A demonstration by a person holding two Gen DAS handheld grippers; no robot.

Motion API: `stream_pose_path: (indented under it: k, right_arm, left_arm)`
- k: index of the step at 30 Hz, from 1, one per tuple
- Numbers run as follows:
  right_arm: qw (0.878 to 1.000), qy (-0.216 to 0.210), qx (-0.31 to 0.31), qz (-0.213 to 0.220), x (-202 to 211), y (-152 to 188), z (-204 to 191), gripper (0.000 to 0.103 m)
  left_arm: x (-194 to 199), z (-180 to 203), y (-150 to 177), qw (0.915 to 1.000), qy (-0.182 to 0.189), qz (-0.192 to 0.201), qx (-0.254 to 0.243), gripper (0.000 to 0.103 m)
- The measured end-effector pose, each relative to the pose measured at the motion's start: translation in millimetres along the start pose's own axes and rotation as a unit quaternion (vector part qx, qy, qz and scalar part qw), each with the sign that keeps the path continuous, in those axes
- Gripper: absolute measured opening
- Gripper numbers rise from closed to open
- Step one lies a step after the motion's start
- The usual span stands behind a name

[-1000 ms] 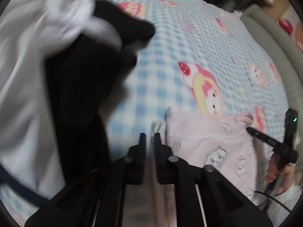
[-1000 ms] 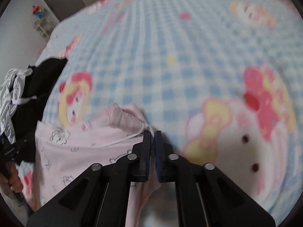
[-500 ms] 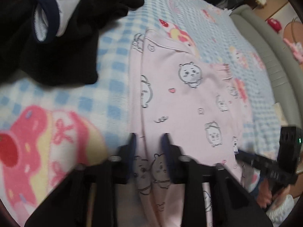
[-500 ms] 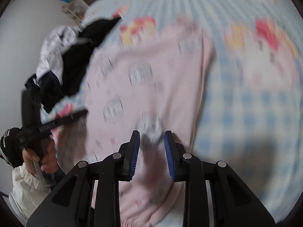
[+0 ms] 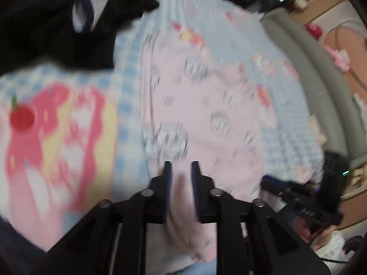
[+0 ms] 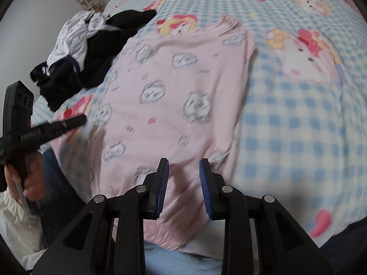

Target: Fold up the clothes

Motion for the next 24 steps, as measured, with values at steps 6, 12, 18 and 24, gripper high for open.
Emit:
stream_pose_path:
  k: [6, 12, 18, 24]
  right_arm:
    - [1.0, 0.027, 0.013, -0.002, -3.7, 18.2, -3.6, 0.028]
    - [0.999, 0.043, -0.008, 0.009, -5.1, 29.9, 8.3, 0.028]
    - [0.996, 0.089, -0.021, -0.009, -7.1, 37.7, 21.3, 0.042]
    - [0.996, 0.078, -0.019, 0.035, 19.8, 30.5, 20.1, 0.042]
  left_arm:
    - [-11.3, 5.5, 29.4, 0.9997, -0.019, -0.001, 0.015, 0.031]
    - [4.9, 11.7, 28.1, 0.9989, -0.033, 0.032, -0.01, 0.001]
    - [14.1, -2.1, 30.6, 0.9981, -0.058, 0.022, -0.001, 0.003]
    - [33.2, 37.9, 21.0, 0.9948, -0.035, 0.072, -0.063, 0.017]
Point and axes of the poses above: each gripper's, at about its wrist camera, not at the fingertips, and x roughly against the way its jaws point, z to its right, y to its underside, the point moved 2 cm from there along -x, roughly the way its jaws point, and after that the axes turned 10 degrees about -x, right-handed, at the moved point
